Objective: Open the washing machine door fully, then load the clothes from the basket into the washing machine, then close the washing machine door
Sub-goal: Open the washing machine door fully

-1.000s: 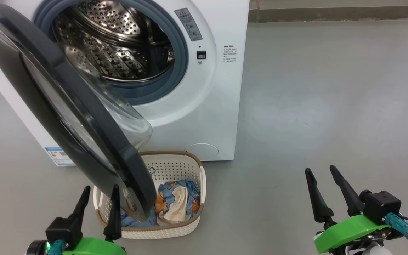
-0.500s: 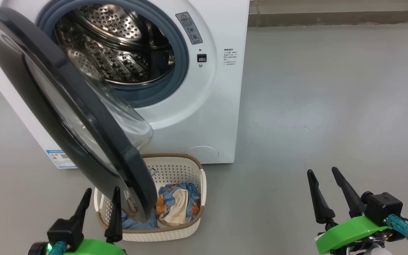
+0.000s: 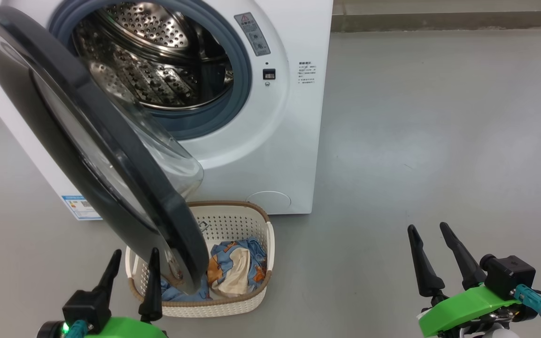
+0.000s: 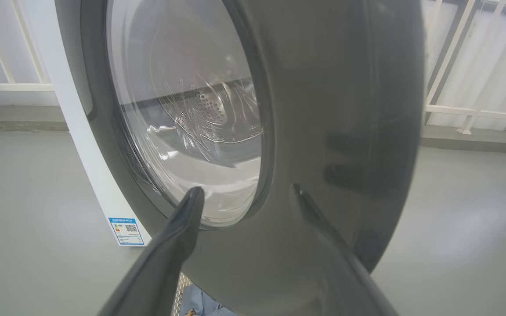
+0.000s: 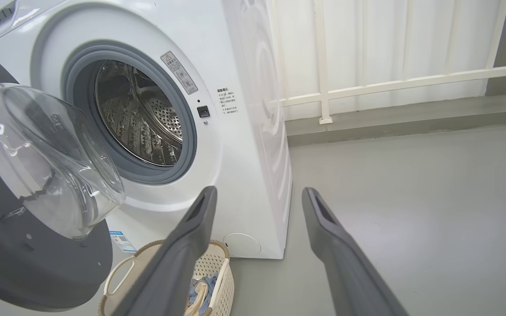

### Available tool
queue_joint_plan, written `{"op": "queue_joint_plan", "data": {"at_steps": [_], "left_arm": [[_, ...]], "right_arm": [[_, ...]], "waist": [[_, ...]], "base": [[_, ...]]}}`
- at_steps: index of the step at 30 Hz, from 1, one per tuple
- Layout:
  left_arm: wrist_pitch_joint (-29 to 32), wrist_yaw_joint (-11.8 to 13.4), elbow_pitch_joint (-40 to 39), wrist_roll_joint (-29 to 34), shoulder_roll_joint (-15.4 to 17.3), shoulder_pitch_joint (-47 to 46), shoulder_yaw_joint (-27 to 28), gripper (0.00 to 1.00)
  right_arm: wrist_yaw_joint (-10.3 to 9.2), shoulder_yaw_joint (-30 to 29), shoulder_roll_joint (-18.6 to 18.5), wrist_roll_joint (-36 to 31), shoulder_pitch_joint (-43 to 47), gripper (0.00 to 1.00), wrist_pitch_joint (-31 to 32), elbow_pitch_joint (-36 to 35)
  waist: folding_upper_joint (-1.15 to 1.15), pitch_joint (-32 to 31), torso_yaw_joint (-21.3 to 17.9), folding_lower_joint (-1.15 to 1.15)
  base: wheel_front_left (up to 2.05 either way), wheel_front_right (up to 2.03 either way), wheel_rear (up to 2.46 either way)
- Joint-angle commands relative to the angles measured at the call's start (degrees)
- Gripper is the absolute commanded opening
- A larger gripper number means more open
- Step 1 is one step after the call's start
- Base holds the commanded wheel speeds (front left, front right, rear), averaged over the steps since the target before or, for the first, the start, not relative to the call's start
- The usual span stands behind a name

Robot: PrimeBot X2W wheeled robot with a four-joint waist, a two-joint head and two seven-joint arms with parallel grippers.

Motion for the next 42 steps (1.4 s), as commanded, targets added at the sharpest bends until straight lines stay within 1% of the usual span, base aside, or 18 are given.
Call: {"op": "queue_joint_plan", "data": {"at_steps": [1,36,38,42], "left_arm": [[-0.4,-0.2,-1.2,0.4,0.8,-0.9,1.8,1.00],[-0.4,-0.1,-1.1,0.0,0.8,-0.4,1.6,1.00],[-0.4,-0.2,-1.1,-0.1,0.8,-0.3,1.6,0.00],[-0.4,-0.5,-1.1,0.0,0.8,-0.1,2.0,0.00]], "right_arm": [[0.09,1.7,0.1,0.2,-0.5,1.00,-0.5,-1.2],[0.09,1.3,0.1,-0.2,-0.5,1.00,-0.6,-0.5],[0.09,1.3,0.1,-0.1,-0.5,1.00,-0.7,-0.4],[0.09,1.4,0.1,0.0,-0.5,1.00,-0.7,-0.3]], "waist": [[0.00,0.0,0.0,0.00],[0.00,-0.7,0.7,0.00],[0.00,-0.7,0.7,0.00],[0.00,-0.7,0.6,0.00]], "base": [[0.00,0.00,0.00],[0.00,0.00,0.00],[0.00,0.00,0.00],[0.00,0.00,0.00]]}}
